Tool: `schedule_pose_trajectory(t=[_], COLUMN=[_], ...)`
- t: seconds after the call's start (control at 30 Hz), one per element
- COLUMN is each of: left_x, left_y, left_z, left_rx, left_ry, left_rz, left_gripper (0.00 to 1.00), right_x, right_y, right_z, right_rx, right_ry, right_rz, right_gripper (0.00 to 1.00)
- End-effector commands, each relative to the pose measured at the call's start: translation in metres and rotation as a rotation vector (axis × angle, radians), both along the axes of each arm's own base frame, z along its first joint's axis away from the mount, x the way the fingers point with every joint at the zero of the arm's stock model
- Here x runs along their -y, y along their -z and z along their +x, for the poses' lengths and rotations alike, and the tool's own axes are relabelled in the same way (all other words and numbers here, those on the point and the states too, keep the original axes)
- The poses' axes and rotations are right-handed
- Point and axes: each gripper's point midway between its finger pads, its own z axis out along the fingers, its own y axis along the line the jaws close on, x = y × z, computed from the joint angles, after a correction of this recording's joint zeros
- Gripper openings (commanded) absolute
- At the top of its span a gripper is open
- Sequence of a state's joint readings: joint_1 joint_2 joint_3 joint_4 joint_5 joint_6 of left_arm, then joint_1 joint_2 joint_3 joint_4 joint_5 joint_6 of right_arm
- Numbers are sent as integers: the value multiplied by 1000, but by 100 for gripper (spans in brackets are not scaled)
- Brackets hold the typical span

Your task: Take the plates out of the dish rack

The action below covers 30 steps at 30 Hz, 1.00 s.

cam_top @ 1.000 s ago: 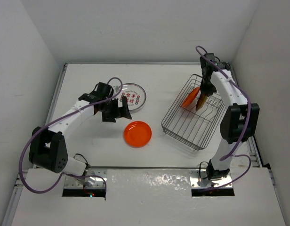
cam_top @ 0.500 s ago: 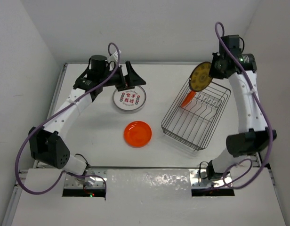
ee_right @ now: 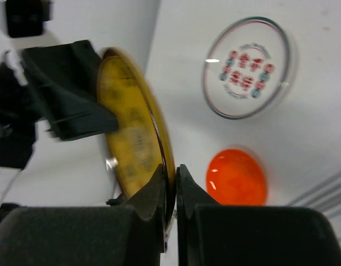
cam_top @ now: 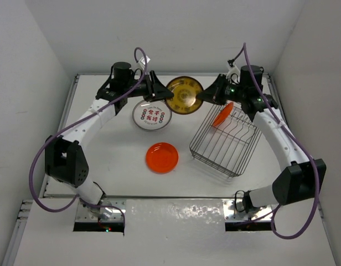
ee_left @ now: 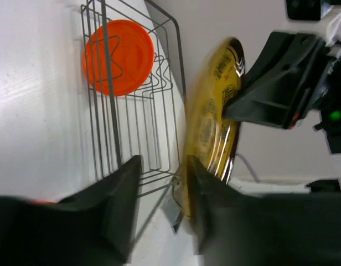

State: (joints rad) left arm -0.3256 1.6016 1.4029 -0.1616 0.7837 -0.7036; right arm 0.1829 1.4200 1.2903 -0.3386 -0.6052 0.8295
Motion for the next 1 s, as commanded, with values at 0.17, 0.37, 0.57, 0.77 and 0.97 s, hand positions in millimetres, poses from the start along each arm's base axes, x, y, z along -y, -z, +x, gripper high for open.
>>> schedule_pose_trajectory(t=[0.17,0.37,0.57,0.77,0.97], left_x=[-3,-29,-72,-80,-87], left_y=[1,64,150,179,193], left_z=[3,-26,-86,-112,-122], left_rx=[40,-103,-260,-317,-344], left_ry=[-24,-76,-89,-85,-79], left_rz=[45,213,450,467,501], left_gripper=[0,0,0,1,49], right_x=[-35,-1,106,126,152], right_y=[-55,-2,33,47,71], right_z=[-4,-12,-9,-5,6], right_rx=[165,24,-181,-229,-316], right_ry=[-108,-20,327,366,424], right_rz=[169,-102,-664,-774,-935], right_gripper=[0,99,99,99,99])
